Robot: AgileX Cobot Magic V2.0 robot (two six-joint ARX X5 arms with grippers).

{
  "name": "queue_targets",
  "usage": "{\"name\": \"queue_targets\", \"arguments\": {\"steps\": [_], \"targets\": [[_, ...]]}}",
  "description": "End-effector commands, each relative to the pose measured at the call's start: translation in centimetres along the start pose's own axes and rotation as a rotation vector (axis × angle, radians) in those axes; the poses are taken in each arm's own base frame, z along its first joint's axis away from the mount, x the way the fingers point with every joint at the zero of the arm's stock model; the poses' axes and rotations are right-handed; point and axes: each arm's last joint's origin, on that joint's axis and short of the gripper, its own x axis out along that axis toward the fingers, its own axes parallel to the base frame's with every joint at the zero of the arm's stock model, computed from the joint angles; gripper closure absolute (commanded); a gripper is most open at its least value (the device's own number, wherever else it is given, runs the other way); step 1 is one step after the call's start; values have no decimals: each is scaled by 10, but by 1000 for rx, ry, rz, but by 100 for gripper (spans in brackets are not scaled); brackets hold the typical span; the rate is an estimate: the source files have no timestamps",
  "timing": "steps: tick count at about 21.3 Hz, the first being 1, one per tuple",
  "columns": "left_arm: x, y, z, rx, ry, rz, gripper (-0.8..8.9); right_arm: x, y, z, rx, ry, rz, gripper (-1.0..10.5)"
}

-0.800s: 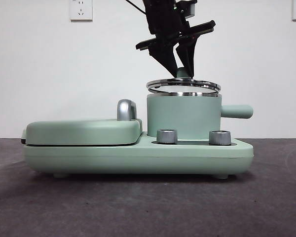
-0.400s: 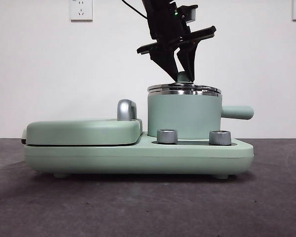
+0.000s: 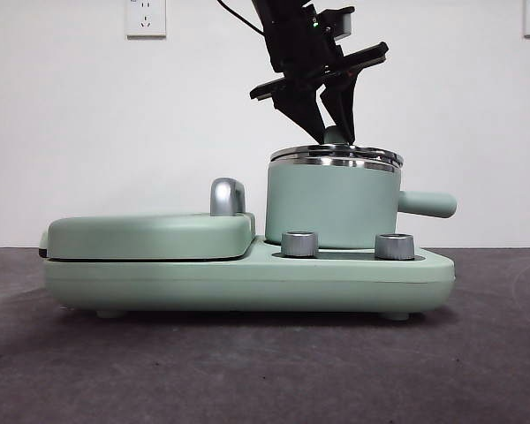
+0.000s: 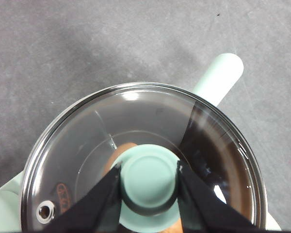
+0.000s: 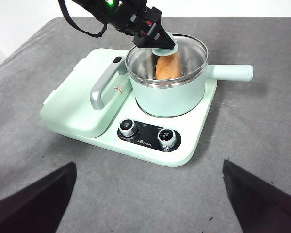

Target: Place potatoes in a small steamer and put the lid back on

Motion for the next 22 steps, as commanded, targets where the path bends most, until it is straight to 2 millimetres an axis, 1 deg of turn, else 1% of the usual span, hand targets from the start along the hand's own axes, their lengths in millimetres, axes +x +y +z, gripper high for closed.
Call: {"name": "queue_targets", "arguments": {"steps": [1,7,11,12,13,15,16,17,19,20,22], "targets": [[12,-4,0,36,-10,7,805,-1,1,2,9,-12,11,465],[12,-4,0,47,-10,14,805,-1,1,3,9,-13,12,465],[12,-4,-5,40,48,12,802,-1,1,3,13,-14,12,465],[12,-4,-5,27,49,11,772,-1,1,3,14,-15,12,465],[12,-4,-4,20,39,12,706,-1,1,3,16,-15,13,465],[10,-2,-2,0,26,14,505,-1,1,3,16,-15,13,465],[6,2,-1,-25,19,20,413,-1,1,3,16,-15,13,465],[0,3,1,-49,14,23,355,-1,1,3,15,-15,14,465],[-20,5,7,-71,-12,25,338,-1,1,3,15,-14,15,465],[-34,6,10,-76,-29,25,339,-1,1,3,15,-13,17,465],[-71,6,12,-98,-42,27,346,-1,2,3,14,-6,36,465]]}}
